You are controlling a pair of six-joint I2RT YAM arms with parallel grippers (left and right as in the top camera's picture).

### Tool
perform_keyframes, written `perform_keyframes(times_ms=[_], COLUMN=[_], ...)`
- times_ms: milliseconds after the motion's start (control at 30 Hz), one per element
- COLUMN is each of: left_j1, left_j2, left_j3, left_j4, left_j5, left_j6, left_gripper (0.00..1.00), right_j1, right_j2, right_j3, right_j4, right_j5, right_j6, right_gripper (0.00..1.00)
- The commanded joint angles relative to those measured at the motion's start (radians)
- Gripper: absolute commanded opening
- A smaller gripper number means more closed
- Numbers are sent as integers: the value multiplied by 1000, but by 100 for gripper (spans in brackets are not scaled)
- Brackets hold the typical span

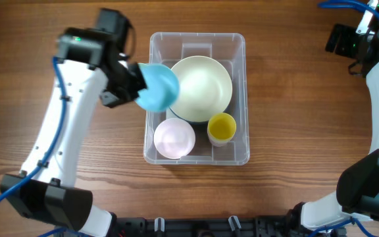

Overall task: Pack container
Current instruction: 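Grasp the light-blue bowl rim and carry it into the bin, then release the light-blue bowl and move the left gripper to the teal bowl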

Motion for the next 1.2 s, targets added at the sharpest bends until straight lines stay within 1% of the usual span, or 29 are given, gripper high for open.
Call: perform_keyframes(times_ms=[0, 233, 333, 567, 600, 633, 667, 700, 733, 800, 1033, 1133, 1167], left_j1=[-78, -156, -168, -174, -174, -174, -174, -174, -172, -166, -87, 0, 49], left_j2=[5, 5, 5, 5, 5, 5, 5, 5, 5, 4, 4, 4, 5], left_j3=[-34, -102, -126, -143, -143, -143, -143, -143, -143, -143, -143, -143, -143], left_j4=[-4, -30, -59, -60, -60, -59, -56, -51, -45, -32, 63, 149, 188], left_j5=[-18, -17, -17, -18, -18, -18, -18, -18, -18, -18, -35, -112, -145], left_j6=[29, 24, 24, 26, 26, 26, 26, 26, 25, 25, 15, -57, -86], left_gripper=[4, 4, 4, 4, 11, 26, 53, 62, 64, 65, 65, 63, 63], right_j1=[6, 6, 6, 6, 6, 6, 6, 6, 6, 6, 6, 6, 6], right_j2=[1, 1, 1, 1, 1, 1, 1, 1, 1, 1, 1, 1, 1], right_j3=[-11, -11, -11, -11, -11, -11, -11, -11, -11, -11, -11, -11, -11], right_j4=[3, 3, 3, 3, 3, 3, 3, 3, 3, 3, 3, 3, 3], right_j5=[-2, -2, -2, -2, -2, -2, -2, -2, -2, -2, -2, -2, -2], right_j6=[-3, -3, -3, -3, -3, -3, -2, -3, -3, -3, -2, -3, -3], right_gripper=[100, 100, 100, 100, 100, 100, 100, 100, 100, 100, 100, 100, 100])
